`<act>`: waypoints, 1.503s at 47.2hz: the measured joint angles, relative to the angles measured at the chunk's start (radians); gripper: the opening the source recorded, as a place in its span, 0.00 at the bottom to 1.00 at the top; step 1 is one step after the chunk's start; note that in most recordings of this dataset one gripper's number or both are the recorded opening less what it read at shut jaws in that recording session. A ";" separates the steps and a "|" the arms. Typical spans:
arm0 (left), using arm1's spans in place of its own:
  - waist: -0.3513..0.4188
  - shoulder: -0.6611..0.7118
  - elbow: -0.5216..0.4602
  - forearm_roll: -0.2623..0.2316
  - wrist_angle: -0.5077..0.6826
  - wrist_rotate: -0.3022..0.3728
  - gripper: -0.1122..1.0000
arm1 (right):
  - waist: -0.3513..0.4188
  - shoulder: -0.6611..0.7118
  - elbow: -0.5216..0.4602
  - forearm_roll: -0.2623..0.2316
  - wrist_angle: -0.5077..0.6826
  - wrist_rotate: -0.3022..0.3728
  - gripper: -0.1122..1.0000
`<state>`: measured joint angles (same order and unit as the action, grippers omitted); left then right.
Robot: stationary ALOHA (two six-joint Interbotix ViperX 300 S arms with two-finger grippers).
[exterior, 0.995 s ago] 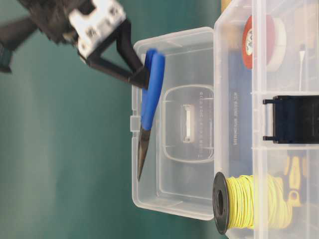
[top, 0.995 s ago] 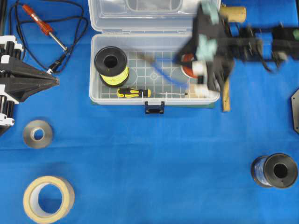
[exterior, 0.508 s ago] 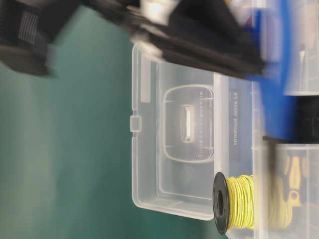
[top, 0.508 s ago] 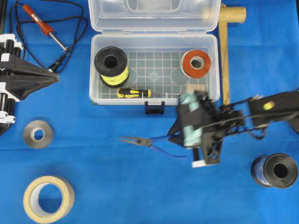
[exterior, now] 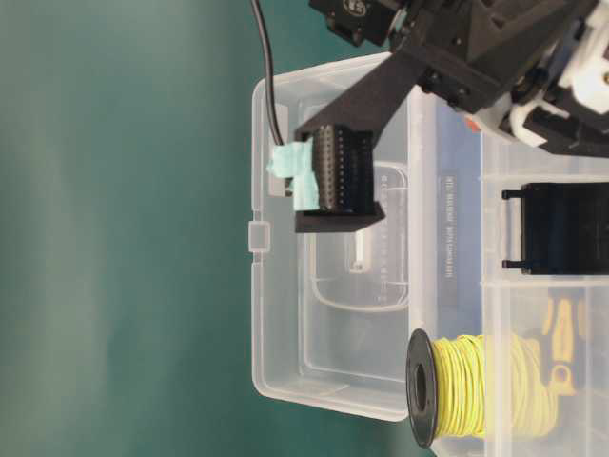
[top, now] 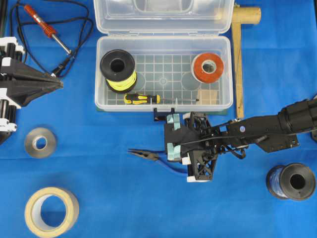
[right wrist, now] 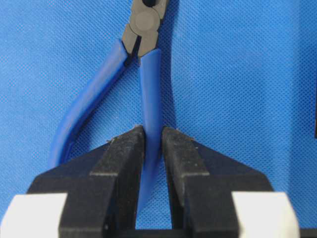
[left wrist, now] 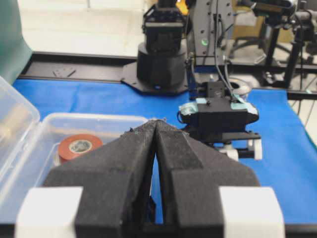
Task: Pick the nipper from the toolbox among several items.
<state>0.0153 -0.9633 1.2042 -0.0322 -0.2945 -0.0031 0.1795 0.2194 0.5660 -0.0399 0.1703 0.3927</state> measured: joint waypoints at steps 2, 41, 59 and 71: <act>0.000 -0.002 0.000 0.000 0.000 0.000 0.10 | -0.002 0.002 -0.002 0.002 0.003 0.002 0.26; 0.000 -0.011 0.005 -0.002 0.014 -0.008 0.10 | -0.077 -0.857 0.345 -0.198 0.074 -0.002 0.81; 0.000 -0.012 0.012 -0.002 0.014 -0.008 0.10 | -0.163 -1.209 0.663 -0.187 -0.063 0.002 0.81; -0.003 -0.012 0.015 -0.002 0.014 -0.008 0.10 | -0.207 -1.215 0.716 -0.187 -0.117 0.002 0.81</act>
<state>0.0123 -0.9756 1.2195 -0.0337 -0.2807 -0.0107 -0.0276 -0.9956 1.2824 -0.2270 0.0537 0.3942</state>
